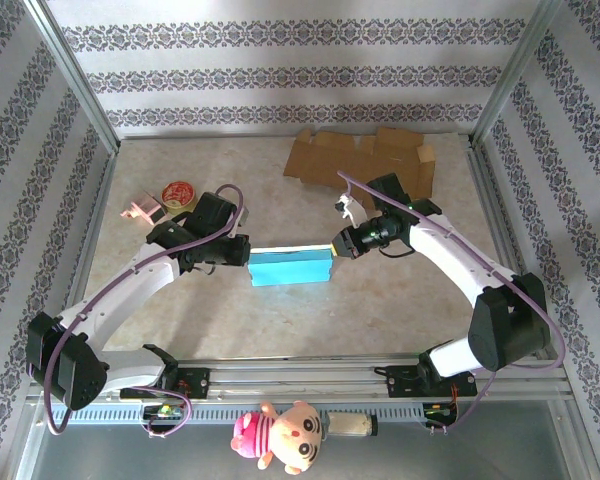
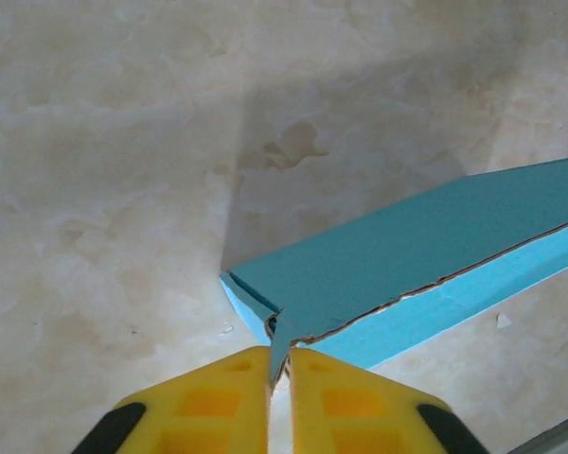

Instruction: Fold the paper box

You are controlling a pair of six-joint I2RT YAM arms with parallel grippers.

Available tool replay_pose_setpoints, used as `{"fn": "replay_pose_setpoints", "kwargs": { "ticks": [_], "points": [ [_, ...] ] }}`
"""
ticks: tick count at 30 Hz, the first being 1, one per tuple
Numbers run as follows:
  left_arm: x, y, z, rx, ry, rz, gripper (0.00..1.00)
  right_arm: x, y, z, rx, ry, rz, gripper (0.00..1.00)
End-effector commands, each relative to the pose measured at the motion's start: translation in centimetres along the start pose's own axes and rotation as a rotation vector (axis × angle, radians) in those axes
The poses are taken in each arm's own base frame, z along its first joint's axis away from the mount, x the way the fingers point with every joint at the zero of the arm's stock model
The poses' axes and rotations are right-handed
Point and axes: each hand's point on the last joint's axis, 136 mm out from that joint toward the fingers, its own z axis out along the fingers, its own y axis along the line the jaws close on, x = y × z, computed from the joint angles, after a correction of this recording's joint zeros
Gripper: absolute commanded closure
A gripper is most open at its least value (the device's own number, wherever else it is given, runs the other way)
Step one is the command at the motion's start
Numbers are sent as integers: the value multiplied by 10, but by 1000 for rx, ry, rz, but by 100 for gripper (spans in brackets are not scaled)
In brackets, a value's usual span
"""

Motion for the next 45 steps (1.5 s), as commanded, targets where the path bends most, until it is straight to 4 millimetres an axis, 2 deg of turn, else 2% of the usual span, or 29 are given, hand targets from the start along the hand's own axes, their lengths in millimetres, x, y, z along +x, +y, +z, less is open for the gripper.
{"fn": "replay_pose_setpoints", "kwargs": {
  "ticks": [1,3,10,15,24,30,36,38,40,42,45],
  "points": [
    [-6,-12,1,44,-13,-4,97,-4,3,1,6,-5,-4,93],
    [-5,-14,3,55,-4,-16,100,-4,5,1,8,-6,2,94],
    [-1,-12,5,54,1,-47,100,-8,6,3,22,-21,43,95],
    [11,-9,11,51,30,-78,100,-7,4,6,23,-33,121,95],
    [17,-6,12,50,32,-88,100,-10,13,5,-6,-55,178,97],
    [21,-8,13,73,32,-101,100,11,1,23,103,-25,147,98],
    [42,0,20,65,66,-143,100,36,-12,35,207,-16,98,99],
    [51,4,24,55,81,-163,100,43,-14,41,228,-11,74,95],
    [56,5,25,62,78,-178,100,46,-13,42,228,-13,64,87],
    [53,2,20,87,45,-189,94,41,-8,37,221,-38,59,81],
    [38,-5,3,125,-39,-189,86,26,5,21,199,-84,41,70]
  ]
}}
